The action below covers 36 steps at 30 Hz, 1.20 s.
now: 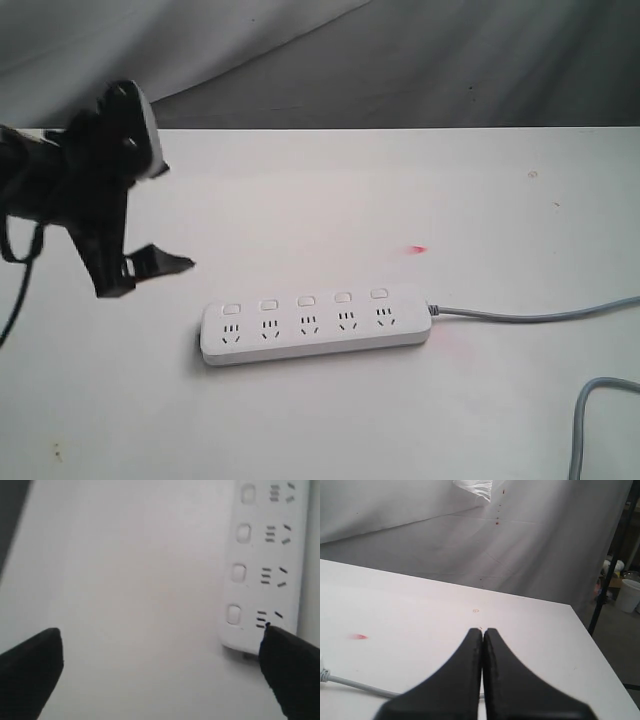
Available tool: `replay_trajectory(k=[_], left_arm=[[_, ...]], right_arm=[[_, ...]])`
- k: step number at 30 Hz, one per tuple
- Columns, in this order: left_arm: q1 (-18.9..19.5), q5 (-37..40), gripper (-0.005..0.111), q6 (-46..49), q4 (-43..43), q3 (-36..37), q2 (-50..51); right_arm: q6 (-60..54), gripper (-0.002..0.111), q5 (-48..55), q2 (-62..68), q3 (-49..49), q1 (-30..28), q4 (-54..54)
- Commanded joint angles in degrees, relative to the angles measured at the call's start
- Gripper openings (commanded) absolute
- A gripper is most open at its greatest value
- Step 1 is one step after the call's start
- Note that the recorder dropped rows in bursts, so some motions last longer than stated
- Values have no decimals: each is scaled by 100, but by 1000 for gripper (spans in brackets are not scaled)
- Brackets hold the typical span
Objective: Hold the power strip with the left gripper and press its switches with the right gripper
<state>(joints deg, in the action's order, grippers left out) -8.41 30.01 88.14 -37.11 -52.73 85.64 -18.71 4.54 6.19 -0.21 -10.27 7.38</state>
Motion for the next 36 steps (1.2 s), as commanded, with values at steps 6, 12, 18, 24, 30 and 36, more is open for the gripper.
replay_trajectory(k=[6,12,18,24,30,36], left_arm=[[-18,-133,105,-2593,219,10,-2870],[-18,343,105,-2928,713,10,-4135],[-18,851,103,-4709,2142,10,-5142],[-18,1365,20,-5815,2400,10,-5667],[-18,1927,1,-5817,2321,10,-5895],[-18,1927,1,-5804,2330,10,-5895]], right_arm=[[14,0,7,5,21,-53,30],[14,0,7,5,21,-53,30],[14,0,7,5,21,-53,30],[14,0,7,5,21,-53,30],[14,0,7,5,21,-53,30],[14,0,7,5,21,-53,30]])
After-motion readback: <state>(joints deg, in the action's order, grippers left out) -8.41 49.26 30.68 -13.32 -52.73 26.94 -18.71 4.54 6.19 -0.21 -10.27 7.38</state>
